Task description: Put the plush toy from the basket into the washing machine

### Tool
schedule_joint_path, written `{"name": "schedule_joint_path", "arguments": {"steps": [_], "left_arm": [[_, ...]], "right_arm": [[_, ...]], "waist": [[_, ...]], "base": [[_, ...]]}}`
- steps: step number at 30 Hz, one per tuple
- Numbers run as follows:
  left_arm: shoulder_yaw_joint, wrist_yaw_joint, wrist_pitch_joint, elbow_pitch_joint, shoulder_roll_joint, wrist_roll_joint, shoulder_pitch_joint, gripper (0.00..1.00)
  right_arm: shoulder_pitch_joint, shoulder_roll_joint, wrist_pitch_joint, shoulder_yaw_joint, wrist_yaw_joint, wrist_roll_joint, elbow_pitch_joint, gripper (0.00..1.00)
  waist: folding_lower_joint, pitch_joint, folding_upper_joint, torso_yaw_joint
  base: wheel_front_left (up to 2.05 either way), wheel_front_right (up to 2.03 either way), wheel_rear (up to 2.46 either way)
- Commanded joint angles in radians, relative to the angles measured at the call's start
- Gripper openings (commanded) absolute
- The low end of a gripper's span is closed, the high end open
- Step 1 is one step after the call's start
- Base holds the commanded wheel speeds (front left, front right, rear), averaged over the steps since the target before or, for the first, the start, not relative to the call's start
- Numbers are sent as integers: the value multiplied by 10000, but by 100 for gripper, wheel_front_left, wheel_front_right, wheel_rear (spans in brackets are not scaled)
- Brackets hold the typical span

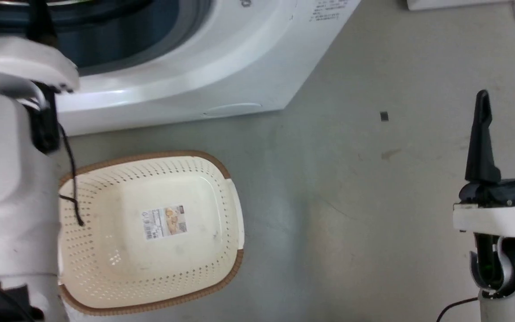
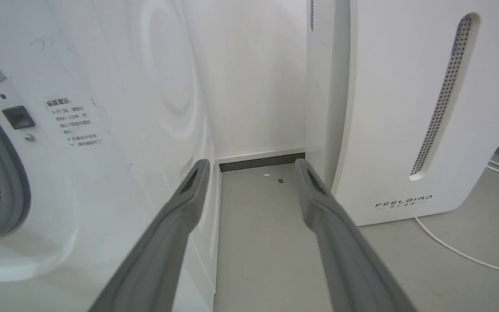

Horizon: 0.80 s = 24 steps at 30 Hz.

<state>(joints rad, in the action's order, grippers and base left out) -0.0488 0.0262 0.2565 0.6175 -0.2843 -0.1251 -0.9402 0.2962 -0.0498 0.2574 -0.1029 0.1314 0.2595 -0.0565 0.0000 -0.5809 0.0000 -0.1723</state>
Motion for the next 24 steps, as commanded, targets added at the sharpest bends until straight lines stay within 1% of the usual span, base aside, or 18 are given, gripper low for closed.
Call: {"name": "schedule_joint_path", "arguments": {"steps": [1, 3, 6, 16, 18, 19, 24], "left_arm": [[-25, 119, 53, -132, 121, 78, 316, 100], [-88, 299, 53, -439, 283, 189, 743, 100], [-98, 339, 53, -879, 583, 273, 1490, 100], [-57, 169, 53, -2856, 1278, 589, 4315, 100], [-106, 158, 53, -3344, 1392, 642, 4910, 100], [-67, 54, 53, -3879, 1543, 735, 5774, 100], [96, -61, 53, -4472, 1785, 857, 6991, 100]], "right_arm": [[-147, -4, 44, 47, -7, -213, -42, 100], [-278, -4, 44, 199, -7, -615, -106, 100], [-514, -4, 44, 229, -7, -859, -114, 100], [-1448, -4, 44, 318, -7, -1470, -42, 100], [-1641, -4, 44, 366, -7, -1740, -88, 100], [-1944, -4, 44, 291, -7, -1864, -80, 100], [-2366, -4, 44, 160, -7, -1930, 25, 100]], "waist": [[0, 497, 0, 372], [0, 811, 0, 521], [0, 1322, 0, 747], [0, 2978, 0, 1361], [0, 3265, 0, 1456], [0, 3673, 0, 1614], [0, 4223, 0, 1843]], "base": [[0, 0, 0], [0, 0, 0], [0, 0, 0], [0, 0, 0], [0, 0, 0], [0, 0, 0], [0, 0, 0]]}}
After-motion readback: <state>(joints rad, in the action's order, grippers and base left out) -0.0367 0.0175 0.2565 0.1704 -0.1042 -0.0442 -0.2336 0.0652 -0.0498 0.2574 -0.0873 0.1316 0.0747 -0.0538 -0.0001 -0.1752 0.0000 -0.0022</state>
